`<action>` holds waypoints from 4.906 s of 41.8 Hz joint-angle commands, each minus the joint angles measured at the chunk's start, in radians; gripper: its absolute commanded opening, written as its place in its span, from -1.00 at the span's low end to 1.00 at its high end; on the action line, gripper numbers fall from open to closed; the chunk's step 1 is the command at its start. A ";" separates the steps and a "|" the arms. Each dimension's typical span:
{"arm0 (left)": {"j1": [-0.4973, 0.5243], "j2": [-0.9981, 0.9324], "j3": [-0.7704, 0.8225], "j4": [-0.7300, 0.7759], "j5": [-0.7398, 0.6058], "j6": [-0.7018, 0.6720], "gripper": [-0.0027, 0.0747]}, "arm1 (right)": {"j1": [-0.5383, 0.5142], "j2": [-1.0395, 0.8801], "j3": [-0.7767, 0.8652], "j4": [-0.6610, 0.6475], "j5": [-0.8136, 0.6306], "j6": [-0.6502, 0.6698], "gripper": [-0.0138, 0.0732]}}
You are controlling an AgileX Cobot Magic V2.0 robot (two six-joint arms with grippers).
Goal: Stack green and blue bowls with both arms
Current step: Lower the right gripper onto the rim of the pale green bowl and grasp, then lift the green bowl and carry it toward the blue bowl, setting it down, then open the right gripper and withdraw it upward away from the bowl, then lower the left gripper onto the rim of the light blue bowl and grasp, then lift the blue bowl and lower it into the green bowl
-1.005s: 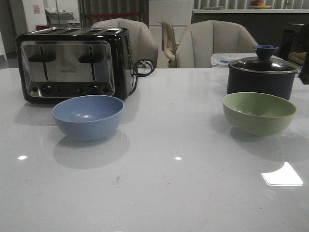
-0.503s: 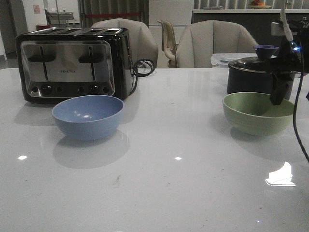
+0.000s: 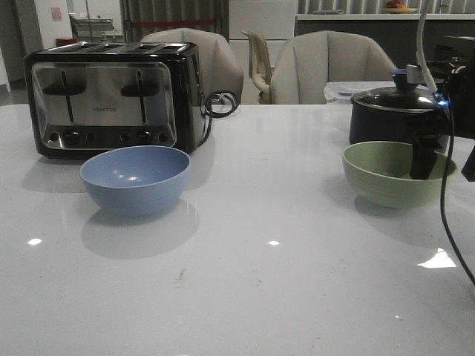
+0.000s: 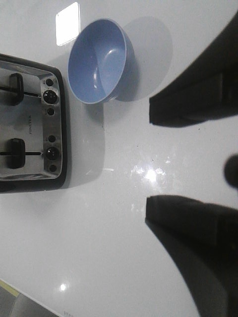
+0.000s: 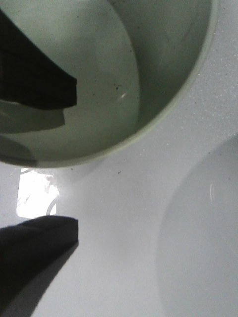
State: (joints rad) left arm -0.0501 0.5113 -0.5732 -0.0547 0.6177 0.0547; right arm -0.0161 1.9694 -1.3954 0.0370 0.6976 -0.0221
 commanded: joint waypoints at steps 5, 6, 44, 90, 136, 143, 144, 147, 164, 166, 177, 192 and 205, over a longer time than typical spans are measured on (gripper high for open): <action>0.003 0.008 -0.031 -0.005 -0.087 0.000 0.30 | -0.005 -0.056 -0.037 0.002 -0.032 -0.009 -0.05; 0.003 0.008 -0.031 -0.005 -0.087 0.000 0.30 | -0.005 -0.056 -0.037 0.002 -0.032 -0.009 -0.10; 0.003 0.008 -0.031 -0.005 -0.087 0.000 0.30 | 0.209 -0.323 0.003 0.302 0.153 -0.255 -0.60; 0.003 0.008 -0.031 -0.005 -0.104 0.000 0.30 | 0.489 -0.243 0.116 0.319 -0.072 -0.253 0.39; -0.111 0.190 -0.177 -0.003 -0.032 0.031 0.30 | 0.488 -1.203 0.723 0.217 -0.026 -0.249 0.39; -0.202 0.407 -0.277 0.003 -0.021 0.031 0.32 | 0.488 -1.203 0.723 0.217 -0.026 -0.249 0.39; -0.206 0.437 -0.295 0.003 -0.021 0.031 0.34 | 0.488 -1.203 0.723 0.217 -0.026 -0.249 0.39; -0.213 0.542 -0.342 0.003 -0.021 0.031 0.47 | 0.488 -1.203 0.723 0.217 -0.026 -0.249 0.39; -0.213 1.098 -0.663 -0.030 -0.009 0.024 0.72 | 0.488 -1.203 0.723 0.217 -0.026 -0.249 0.39; -0.213 1.157 -0.700 -0.045 -0.009 0.024 0.72 | 0.488 -1.203 0.723 0.217 -0.026 -0.249 0.39; -0.213 1.395 -0.865 -0.093 -0.009 0.024 0.71 | 0.488 -1.203 0.723 0.217 -0.026 -0.249 0.39; -0.213 1.454 -0.906 -0.093 0.022 0.024 -0.06 | 0.488 -1.203 0.723 0.217 -0.026 -0.249 0.39; -0.211 1.452 -0.914 -0.085 0.064 0.024 -0.53 | 0.488 -1.203 0.723 0.217 -0.026 -0.249 0.39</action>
State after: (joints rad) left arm -0.2553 2.0227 -1.4558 -0.1317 0.6968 0.0840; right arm 0.4751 0.7738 -0.6465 0.2485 0.7289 -0.2657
